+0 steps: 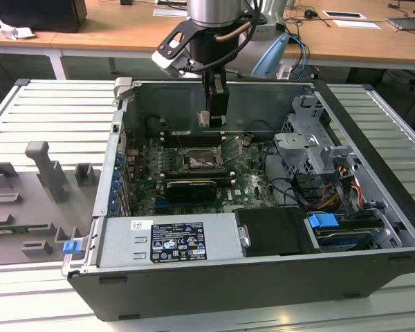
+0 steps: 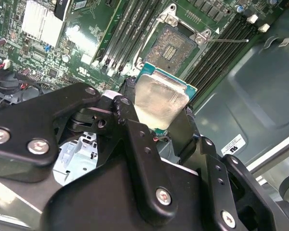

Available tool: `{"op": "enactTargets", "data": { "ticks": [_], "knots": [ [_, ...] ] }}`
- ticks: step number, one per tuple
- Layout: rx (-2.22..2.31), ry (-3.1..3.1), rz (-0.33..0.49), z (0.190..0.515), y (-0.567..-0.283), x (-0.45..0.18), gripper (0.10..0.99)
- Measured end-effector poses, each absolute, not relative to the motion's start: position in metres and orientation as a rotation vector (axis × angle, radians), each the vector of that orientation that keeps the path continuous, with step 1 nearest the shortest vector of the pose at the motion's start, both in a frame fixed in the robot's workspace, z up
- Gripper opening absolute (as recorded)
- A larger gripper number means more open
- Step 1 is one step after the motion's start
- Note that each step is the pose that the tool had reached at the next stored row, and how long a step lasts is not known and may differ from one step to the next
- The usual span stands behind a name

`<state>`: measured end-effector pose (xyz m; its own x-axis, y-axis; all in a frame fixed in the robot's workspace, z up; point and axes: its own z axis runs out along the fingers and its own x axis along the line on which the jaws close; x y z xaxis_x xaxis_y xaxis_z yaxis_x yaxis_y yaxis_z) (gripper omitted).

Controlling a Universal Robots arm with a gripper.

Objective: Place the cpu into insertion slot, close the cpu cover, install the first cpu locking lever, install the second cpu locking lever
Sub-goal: 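Place the cpu into insertion slot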

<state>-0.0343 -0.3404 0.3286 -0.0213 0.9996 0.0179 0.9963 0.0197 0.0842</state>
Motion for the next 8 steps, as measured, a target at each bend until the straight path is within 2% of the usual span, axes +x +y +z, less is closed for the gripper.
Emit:
{"op": "enactTargets", "data": {
  "ticks": [8],
  "knots": [
    [2.165,2.210,0.113,0.3257,-0.3404,-0.0343,0.529]
  ]
}}
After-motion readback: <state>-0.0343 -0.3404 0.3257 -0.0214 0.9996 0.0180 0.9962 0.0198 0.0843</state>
